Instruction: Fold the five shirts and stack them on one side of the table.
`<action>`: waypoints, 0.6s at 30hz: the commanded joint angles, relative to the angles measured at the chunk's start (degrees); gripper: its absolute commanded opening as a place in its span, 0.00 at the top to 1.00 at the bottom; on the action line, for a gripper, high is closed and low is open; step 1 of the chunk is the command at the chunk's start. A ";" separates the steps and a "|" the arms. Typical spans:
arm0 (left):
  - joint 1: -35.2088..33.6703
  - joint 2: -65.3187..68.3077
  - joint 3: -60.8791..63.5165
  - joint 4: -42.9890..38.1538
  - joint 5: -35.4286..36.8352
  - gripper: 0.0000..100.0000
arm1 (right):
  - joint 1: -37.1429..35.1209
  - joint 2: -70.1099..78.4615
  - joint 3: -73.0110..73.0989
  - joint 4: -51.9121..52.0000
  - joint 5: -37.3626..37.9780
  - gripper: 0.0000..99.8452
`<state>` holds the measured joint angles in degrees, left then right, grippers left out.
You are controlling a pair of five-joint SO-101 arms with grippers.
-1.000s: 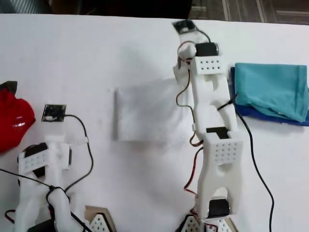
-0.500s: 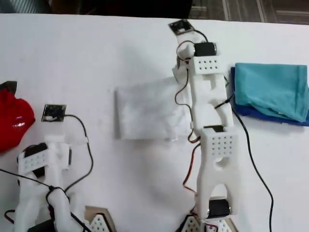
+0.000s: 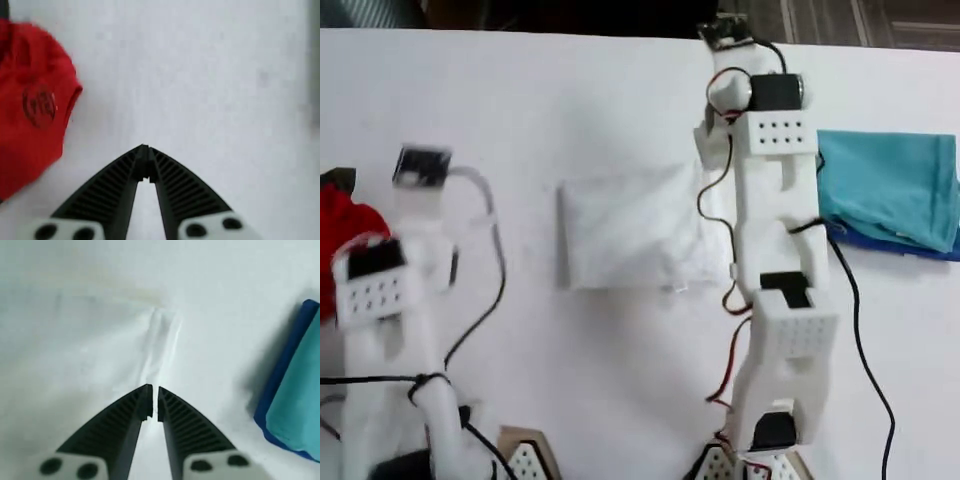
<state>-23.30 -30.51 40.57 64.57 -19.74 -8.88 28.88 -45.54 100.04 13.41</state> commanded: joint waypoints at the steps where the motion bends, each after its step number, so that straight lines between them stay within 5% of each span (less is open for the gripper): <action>1: 8.79 9.58 -15.69 4.22 5.63 0.97 | -1.19 -11.38 13.36 -1.89 -0.53 0.98; 11: 23.12 50.29 -58.07 19.96 25.05 0.97 | -1.89 -42.86 80.00 -40.40 -0.62 0.98; 18: 30.07 69.45 -88.75 32.44 29.98 0.97 | -1.45 -46.73 91.25 -51.47 -0.62 0.98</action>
<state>4.13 34.20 -34.59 92.88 9.19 -10.37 -14.64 43.69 51.87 13.23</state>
